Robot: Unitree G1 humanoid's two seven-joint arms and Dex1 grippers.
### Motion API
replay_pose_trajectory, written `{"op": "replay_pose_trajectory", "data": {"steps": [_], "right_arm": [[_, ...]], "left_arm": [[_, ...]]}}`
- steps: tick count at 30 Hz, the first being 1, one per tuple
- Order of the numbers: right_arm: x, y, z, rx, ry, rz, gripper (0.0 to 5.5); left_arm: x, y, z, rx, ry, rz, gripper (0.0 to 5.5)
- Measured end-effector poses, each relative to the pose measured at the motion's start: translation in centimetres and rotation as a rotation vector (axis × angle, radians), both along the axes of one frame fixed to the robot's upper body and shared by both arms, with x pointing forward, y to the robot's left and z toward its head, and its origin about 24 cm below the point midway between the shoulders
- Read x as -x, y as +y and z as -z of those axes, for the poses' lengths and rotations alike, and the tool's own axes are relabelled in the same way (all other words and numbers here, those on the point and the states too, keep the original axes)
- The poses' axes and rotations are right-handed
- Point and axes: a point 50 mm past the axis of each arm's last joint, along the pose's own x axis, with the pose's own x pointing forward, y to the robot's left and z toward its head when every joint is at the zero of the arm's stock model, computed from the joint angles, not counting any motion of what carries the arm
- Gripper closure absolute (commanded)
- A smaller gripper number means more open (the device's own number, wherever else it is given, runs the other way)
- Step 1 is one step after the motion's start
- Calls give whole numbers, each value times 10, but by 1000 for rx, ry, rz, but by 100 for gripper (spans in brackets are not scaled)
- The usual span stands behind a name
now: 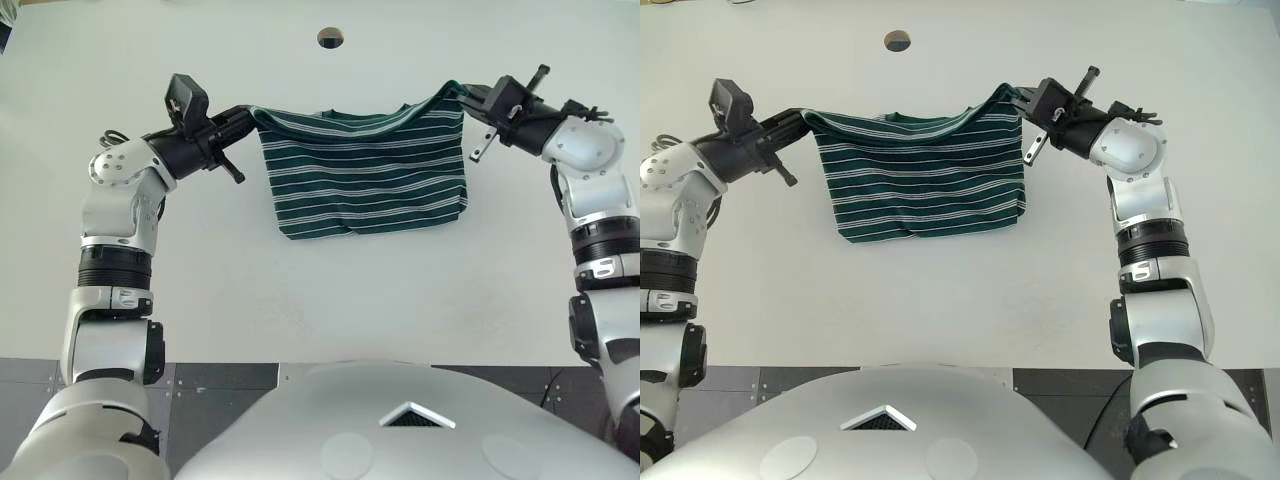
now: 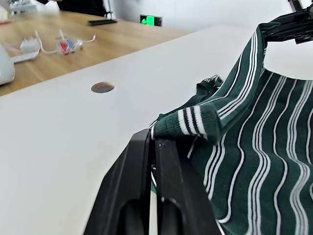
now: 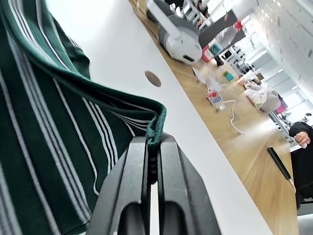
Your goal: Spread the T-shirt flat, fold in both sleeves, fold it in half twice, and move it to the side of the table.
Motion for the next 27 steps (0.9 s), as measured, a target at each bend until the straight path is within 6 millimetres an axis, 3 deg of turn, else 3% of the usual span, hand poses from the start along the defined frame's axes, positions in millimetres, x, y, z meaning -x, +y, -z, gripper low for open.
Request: {"op": "replay_pose_trajectory", "data": {"steps": [4, 9, 12, 15, 18, 20, 24, 27], "right_arm": [[-5, 0, 20, 0, 53, 67, 439], [-20, -3, 17, -76, 52, 208, 358], [-25, -5, 18, -57, 49, 272, 318], [-25, -6, 19, -36, 30, 283, 314], [-25, 8, 3, -40, -113, 159, 314], [-23, 17, -3, -14, -159, 83, 314], [-17, 27, 7, 156, -136, -61, 314], [-11, 26, 16, 289, -84, -150, 314]], "left_arm": [[-6, 6, 16, -33, 65, -61, 470], [-11, 30, 31, -31, 149, -257, 399], [-19, 42, 22, 184, 177, -383, 381], [-30, 45, -3, 374, 112, -395, 381], [-23, 23, -29, 330, -80, -203, 381], [-10, 4, -33, 224, -183, -83, 381], [27, -55, -18, -98, -426, 283, 381], [49, -85, 3, -352, -553, 559, 381]]}}
